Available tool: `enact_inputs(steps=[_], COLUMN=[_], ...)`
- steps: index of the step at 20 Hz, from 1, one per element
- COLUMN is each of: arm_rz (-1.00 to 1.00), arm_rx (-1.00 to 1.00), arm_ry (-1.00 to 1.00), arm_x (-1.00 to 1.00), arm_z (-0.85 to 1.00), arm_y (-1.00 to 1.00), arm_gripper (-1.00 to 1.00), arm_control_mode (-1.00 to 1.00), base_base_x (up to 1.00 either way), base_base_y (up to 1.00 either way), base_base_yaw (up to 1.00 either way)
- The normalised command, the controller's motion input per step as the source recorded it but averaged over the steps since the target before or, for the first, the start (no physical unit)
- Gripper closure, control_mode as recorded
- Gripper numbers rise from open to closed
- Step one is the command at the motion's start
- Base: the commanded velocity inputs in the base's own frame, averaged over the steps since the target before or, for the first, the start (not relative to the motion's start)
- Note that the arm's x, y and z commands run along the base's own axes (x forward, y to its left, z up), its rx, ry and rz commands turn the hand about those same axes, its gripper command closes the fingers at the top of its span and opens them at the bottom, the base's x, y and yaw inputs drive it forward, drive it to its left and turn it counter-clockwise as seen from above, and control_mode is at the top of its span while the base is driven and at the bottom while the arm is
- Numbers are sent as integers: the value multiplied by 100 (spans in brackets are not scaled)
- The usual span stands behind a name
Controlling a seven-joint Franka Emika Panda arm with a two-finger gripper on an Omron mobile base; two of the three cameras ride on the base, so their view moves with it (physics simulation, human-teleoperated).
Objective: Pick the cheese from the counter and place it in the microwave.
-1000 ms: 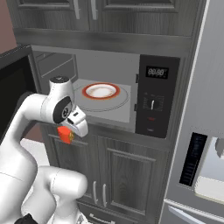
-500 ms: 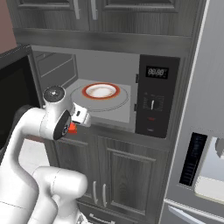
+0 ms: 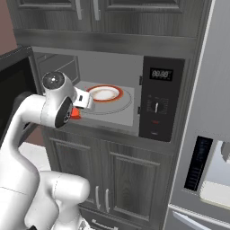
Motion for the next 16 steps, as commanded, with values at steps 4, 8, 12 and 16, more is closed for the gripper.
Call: enact_inputs(steps=[4, 8, 12, 16], arm_rz=[0, 0, 0, 0], arm_rx=[0, 0, 0, 0], arm_ry=[-17, -26, -15, 0], arm_x=[22, 1, 50, 73], arm_z=[34, -5, 4, 19], arm_y=[-5, -2, -1, 0], arm_gripper=[100, 100, 100, 100], arm_control_mode=[-100, -100, -100, -100], base_base_x=[0, 0, 0, 0], base_base_y=[0, 0, 0, 0], base_base_yaw=[0, 0, 0, 0])
